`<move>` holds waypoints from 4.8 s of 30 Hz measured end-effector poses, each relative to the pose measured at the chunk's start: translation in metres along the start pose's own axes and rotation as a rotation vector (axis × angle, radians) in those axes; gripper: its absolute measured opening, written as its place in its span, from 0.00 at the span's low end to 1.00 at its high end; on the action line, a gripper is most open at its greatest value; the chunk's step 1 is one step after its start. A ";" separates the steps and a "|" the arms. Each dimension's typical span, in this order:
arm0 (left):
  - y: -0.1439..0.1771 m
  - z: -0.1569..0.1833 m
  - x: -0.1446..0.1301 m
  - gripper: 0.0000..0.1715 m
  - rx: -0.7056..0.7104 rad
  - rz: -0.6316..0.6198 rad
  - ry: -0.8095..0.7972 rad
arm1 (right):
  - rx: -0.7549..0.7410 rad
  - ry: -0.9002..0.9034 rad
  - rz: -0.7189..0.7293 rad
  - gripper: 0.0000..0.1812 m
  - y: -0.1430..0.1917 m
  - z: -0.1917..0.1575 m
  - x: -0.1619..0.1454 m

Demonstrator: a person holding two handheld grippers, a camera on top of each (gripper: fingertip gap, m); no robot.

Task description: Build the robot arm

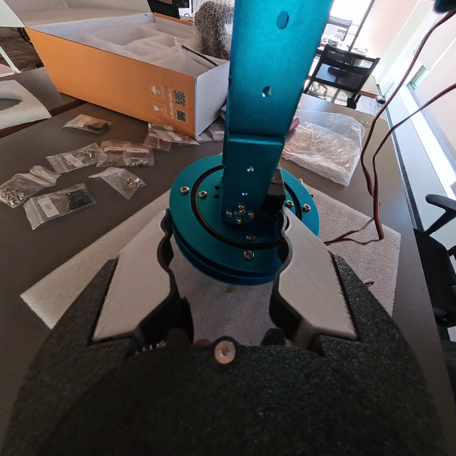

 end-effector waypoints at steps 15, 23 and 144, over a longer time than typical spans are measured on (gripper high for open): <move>0.005 0.007 0.037 0.41 0.089 0.073 -0.142 | 0.013 0.143 0.187 0.24 0.043 -0.002 0.040; -0.003 0.007 0.037 0.12 0.099 0.081 -0.127 | -0.005 -0.001 0.099 0.14 0.022 -0.003 0.026; 0.016 0.028 0.082 0.16 0.092 0.231 -0.072 | 0.072 0.032 0.110 0.38 0.032 -0.002 0.041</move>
Point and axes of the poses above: each gripper's, where its closed fingertips meet, y back along the fingers, x out of its top, z = x × y across the jaws, the point moved 3 cm from there along y, back along the fingers, and after that the axes turned 10 degrees about -y, right-handed, at the moved point
